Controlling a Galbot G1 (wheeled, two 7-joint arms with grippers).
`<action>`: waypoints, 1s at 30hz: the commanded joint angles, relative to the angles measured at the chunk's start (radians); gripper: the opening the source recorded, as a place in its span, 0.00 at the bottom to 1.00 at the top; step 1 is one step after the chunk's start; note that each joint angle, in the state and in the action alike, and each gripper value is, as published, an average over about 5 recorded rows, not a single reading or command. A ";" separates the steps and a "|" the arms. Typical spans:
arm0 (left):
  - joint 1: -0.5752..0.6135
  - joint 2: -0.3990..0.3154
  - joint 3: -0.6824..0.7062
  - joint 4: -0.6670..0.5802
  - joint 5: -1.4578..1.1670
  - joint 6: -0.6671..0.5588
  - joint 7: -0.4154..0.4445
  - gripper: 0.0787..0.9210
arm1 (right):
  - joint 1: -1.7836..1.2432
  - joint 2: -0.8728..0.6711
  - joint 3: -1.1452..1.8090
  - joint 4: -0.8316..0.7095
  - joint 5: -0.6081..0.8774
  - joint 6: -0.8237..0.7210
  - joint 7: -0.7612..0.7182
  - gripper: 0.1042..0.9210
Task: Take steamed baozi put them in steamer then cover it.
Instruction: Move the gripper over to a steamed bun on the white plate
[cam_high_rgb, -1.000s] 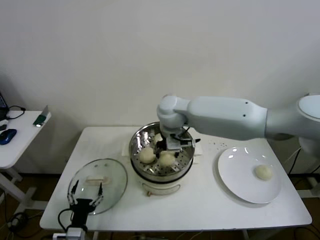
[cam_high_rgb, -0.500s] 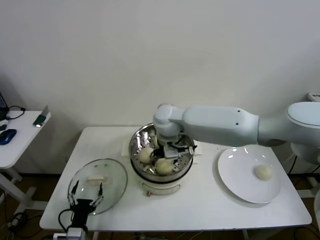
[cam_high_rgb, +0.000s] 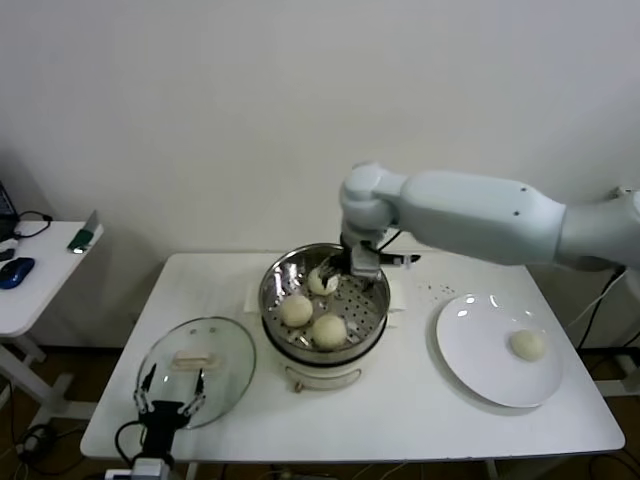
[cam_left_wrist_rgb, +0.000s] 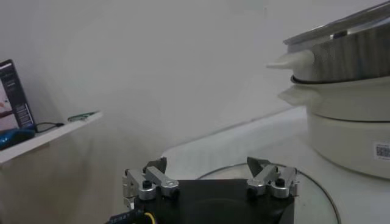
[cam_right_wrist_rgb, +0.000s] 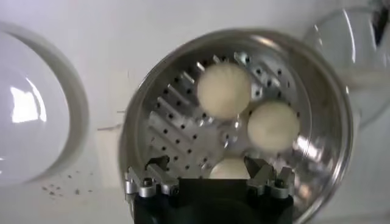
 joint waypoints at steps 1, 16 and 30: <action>-0.008 0.001 -0.004 -0.001 -0.008 0.003 0.000 0.88 | 0.169 -0.272 -0.171 -0.013 0.366 -0.406 0.167 0.88; 0.000 -0.014 -0.007 -0.008 -0.018 0.003 -0.001 0.88 | -0.304 -0.624 0.144 -0.088 0.307 -0.682 0.004 0.88; 0.004 -0.018 -0.013 -0.006 -0.013 0.005 -0.005 0.88 | -0.694 -0.586 0.511 -0.374 -0.019 -0.504 -0.049 0.88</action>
